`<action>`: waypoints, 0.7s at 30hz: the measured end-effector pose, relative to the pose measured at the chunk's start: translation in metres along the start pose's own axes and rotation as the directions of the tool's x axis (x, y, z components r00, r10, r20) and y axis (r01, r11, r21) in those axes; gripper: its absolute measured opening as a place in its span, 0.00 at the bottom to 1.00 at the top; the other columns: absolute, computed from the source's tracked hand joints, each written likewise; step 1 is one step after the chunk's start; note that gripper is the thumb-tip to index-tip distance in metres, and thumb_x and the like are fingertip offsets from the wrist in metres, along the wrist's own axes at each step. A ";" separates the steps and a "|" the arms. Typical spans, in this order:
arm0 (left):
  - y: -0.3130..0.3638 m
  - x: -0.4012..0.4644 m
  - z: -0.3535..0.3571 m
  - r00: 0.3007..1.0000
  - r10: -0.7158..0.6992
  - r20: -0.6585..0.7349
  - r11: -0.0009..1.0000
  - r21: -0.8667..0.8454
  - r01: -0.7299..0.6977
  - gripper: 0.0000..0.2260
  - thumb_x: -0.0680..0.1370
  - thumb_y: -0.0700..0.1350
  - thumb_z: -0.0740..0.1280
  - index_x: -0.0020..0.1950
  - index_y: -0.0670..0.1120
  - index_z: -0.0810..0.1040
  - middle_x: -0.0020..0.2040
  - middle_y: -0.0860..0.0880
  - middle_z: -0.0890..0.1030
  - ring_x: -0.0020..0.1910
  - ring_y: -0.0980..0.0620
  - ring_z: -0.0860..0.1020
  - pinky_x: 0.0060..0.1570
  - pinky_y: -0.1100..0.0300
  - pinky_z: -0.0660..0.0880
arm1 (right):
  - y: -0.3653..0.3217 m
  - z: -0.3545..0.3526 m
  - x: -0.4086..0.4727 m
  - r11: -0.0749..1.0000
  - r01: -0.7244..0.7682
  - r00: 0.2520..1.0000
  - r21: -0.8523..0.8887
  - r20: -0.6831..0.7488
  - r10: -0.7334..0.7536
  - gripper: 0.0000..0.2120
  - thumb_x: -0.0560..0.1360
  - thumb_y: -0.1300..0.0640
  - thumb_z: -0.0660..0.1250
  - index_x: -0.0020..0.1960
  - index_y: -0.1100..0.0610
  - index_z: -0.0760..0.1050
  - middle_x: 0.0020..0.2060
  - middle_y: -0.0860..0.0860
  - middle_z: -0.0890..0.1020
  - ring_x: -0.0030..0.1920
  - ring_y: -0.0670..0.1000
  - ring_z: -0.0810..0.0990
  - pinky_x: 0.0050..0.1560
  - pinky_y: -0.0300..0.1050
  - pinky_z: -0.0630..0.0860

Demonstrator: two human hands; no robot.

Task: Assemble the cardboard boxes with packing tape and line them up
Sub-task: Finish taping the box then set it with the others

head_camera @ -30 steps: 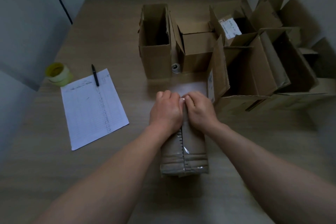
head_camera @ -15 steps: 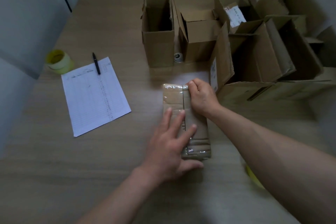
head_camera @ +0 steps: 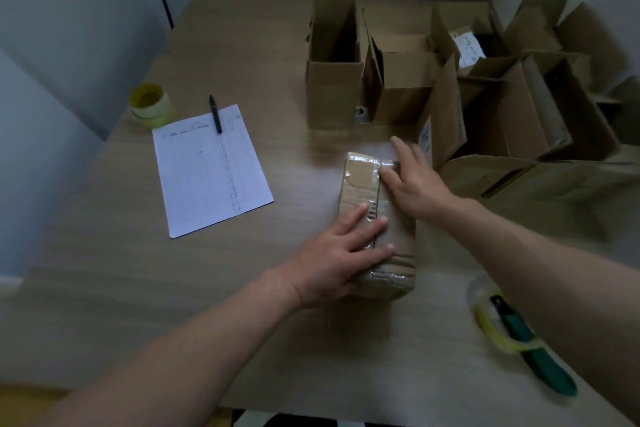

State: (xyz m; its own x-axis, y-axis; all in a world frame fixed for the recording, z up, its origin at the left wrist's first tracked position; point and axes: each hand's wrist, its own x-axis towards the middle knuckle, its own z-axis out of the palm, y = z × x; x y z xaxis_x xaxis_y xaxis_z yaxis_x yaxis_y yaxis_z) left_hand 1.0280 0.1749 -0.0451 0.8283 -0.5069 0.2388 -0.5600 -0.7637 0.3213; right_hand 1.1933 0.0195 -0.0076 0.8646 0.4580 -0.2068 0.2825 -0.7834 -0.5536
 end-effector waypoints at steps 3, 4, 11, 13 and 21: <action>-0.001 -0.003 0.003 1.000 0.001 -0.003 1.000 0.027 -0.001 0.31 0.71 0.50 0.71 0.73 0.50 0.66 0.76 0.41 0.65 0.76 0.35 0.58 0.59 0.38 0.75 | -0.014 0.009 -0.044 0.998 0.011 0.975 0.061 -0.224 0.003 0.32 0.80 0.40 0.58 0.79 0.44 0.50 0.79 0.58 0.47 0.79 0.56 0.50 0.74 0.53 0.58; 0.000 -0.003 0.004 1.000 -0.015 -0.018 1.000 0.020 0.016 0.33 0.70 0.50 0.72 0.74 0.50 0.66 0.76 0.42 0.65 0.76 0.35 0.58 0.58 0.39 0.76 | -0.016 0.015 -0.063 0.997 0.025 0.964 0.072 -0.266 -0.005 0.32 0.79 0.39 0.58 0.79 0.44 0.51 0.79 0.58 0.46 0.79 0.56 0.50 0.73 0.51 0.59; 0.008 0.000 0.012 0.989 -0.065 -0.130 0.998 -0.015 0.064 0.32 0.71 0.52 0.71 0.72 0.44 0.67 0.75 0.39 0.67 0.75 0.37 0.60 0.62 0.39 0.74 | 0.018 0.076 -0.149 0.973 0.158 0.955 0.168 -0.278 -0.107 0.31 0.77 0.30 0.51 0.74 0.43 0.63 0.71 0.57 0.70 0.66 0.57 0.75 0.56 0.48 0.75; 0.011 -0.001 0.009 0.985 -0.122 -0.124 0.993 -0.017 0.121 0.38 0.69 0.56 0.75 0.72 0.42 0.65 0.76 0.38 0.64 0.76 0.37 0.58 0.68 0.39 0.68 | 0.022 0.073 -0.144 0.968 0.212 0.940 0.138 -0.301 -0.163 0.34 0.77 0.29 0.50 0.74 0.49 0.66 0.69 0.57 0.72 0.62 0.55 0.76 0.52 0.42 0.73; 0.006 -0.001 0.003 0.994 -0.061 -0.085 0.995 0.070 0.067 0.32 0.76 0.61 0.62 0.71 0.40 0.68 0.73 0.35 0.67 0.73 0.33 0.62 0.66 0.38 0.69 | 0.062 0.032 -0.122 0.827 0.537 0.839 -0.167 0.005 -0.544 0.32 0.77 0.33 0.57 0.78 0.41 0.55 0.63 0.61 0.74 0.53 0.61 0.82 0.51 0.45 0.79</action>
State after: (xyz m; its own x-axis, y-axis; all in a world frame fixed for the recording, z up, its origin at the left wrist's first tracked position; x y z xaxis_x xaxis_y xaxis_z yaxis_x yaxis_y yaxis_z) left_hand 1.0242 0.1695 -0.0456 0.8561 -0.4235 0.2961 -0.5006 -0.8220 0.2717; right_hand 1.0923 -0.0716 -0.0429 0.5700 0.8123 0.1240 0.7672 -0.4721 -0.4342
